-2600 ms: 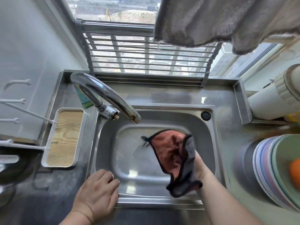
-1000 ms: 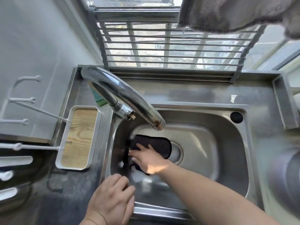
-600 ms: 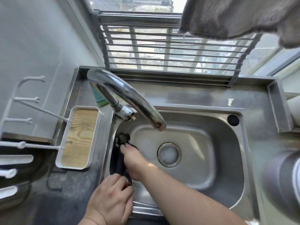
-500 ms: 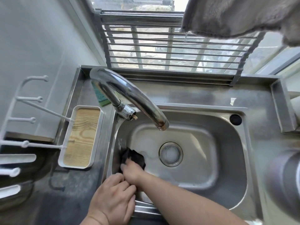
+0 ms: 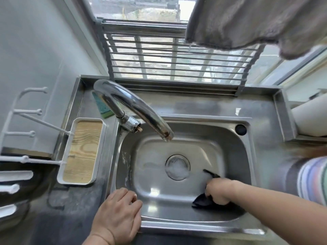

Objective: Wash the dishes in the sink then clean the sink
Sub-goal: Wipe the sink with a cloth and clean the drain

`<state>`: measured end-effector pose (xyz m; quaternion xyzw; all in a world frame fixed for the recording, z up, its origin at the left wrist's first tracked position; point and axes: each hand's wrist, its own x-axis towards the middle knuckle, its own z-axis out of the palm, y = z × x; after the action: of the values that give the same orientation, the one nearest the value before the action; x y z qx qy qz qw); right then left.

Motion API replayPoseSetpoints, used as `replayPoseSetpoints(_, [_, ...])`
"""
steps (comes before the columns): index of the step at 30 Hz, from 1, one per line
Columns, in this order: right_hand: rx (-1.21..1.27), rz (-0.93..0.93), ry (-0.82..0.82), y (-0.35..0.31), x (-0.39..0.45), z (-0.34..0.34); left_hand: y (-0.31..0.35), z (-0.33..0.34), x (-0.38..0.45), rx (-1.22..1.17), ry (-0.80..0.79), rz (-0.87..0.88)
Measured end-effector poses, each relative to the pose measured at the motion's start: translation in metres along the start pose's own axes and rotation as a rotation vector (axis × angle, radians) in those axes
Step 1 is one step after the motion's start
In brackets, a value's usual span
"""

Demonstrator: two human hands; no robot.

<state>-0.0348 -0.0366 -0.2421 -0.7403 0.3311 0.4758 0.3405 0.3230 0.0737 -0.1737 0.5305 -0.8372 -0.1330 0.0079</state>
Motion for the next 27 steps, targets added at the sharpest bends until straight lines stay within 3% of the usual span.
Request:
replayPoseSetpoints(4, [0.14,0.01,0.002,-0.031,0.004,-0.014,0.002,-0.002,0.001,0.014,0.013,-0.001])
replayPoseSetpoints(11, [0.662,-0.218,0.366,-0.168,0.076,-0.077,0.001,0.002,0.001,-0.009,0.06,-0.003])
replayPoseSetpoints(13, [1.173,-0.184,0.363,-0.191,0.079,-0.101,0.0,0.004,0.003,-0.011,0.053,-0.006])
replayPoseSetpoints(16, [2.08,-0.238,0.108,-0.192,0.079,-0.153,-0.001,0.003,0.003,-0.015,0.054,0.008])
replayPoseSetpoints(18, [2.394,-0.243,0.09,-0.174,0.078,-0.191,0.0,0.003,0.003,-0.001,0.064,0.007])
replayPoseSetpoints(19, [2.45,-0.24,0.16,-0.166,0.079,-0.205,0.001,0.002,0.002,0.008,0.072,0.006])
replayPoseSetpoints(23, [2.348,-0.198,0.312,-0.18,0.064,-0.222,0.001,0.003,0.001,0.007,0.082,0.003])
replayPoseSetpoints(26, [1.642,-0.077,0.508,-0.212,0.082,-0.168,0.001,0.004,0.002,0.0,0.078,0.008])
replayPoseSetpoints(27, [1.405,-0.088,0.471,-0.216,0.09,-0.143,0.0,0.004,0.002,-0.002,0.076,0.009])
